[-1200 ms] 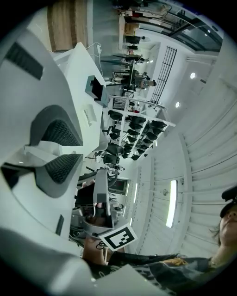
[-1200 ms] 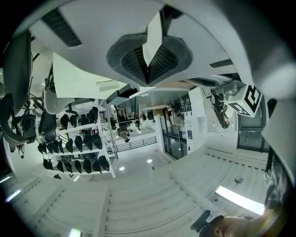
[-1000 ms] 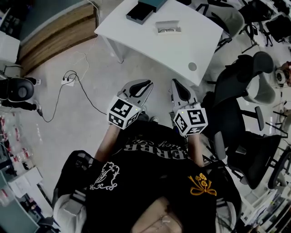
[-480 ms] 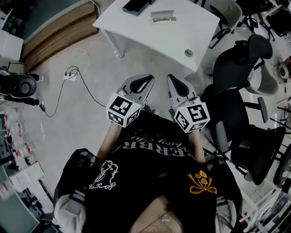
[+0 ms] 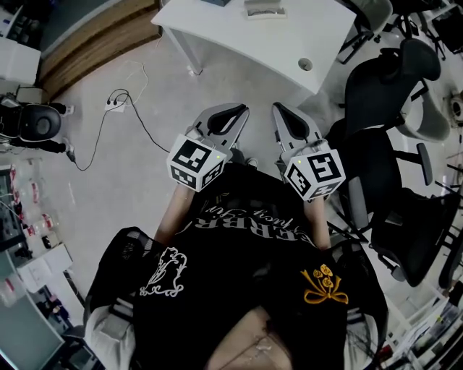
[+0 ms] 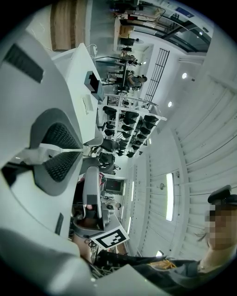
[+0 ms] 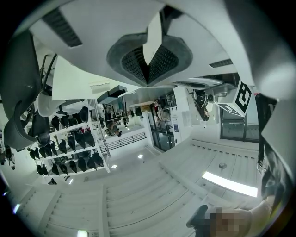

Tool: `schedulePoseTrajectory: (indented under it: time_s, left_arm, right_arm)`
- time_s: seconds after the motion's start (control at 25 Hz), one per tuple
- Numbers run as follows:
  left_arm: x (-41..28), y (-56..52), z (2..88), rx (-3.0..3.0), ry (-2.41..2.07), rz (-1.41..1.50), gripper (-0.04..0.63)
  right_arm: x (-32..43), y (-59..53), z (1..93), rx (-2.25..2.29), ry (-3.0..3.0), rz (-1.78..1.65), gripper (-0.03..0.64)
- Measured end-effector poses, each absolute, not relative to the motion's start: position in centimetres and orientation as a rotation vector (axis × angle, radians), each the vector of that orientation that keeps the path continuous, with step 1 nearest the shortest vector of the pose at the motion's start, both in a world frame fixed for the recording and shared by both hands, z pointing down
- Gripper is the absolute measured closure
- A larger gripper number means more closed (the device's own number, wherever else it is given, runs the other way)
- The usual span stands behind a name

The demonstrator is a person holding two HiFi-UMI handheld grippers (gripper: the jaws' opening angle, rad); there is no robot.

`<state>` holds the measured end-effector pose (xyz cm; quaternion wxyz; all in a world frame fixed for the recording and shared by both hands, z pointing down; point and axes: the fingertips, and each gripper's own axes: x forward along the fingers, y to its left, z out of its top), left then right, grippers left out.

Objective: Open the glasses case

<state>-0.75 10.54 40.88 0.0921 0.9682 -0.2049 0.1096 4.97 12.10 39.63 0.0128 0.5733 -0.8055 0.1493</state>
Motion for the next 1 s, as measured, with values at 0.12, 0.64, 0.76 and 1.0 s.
schedulePoseTrajectory:
  time_s: [0.12,0.64,0.76,1.0]
  left_arm:
    - [-0.7,10.9,40.6,2.886,-0.591,0.318,0.561]
    - [-0.3,11.6,40.7,2.902,-0.550,0.333,0.560]
    - [-0.5,11.6,40.8,2.901,-0.556,0.335,0.561]
    - [-1.2,11.4,41.0,2.891,-0.578,0.337,0.561]
  right_arm:
    - [4.8,12.4,39.6,1.790,-2.506,0.467,0.603]
    - [4.1,12.6,39.9,1.768,-2.486,0.439,0.603]
    - [3.8,12.4,40.0,1.758,-2.490,0.441,0.603]
    - [3.3,12.1,40.3,1.735,-2.481,0.434,0.603]
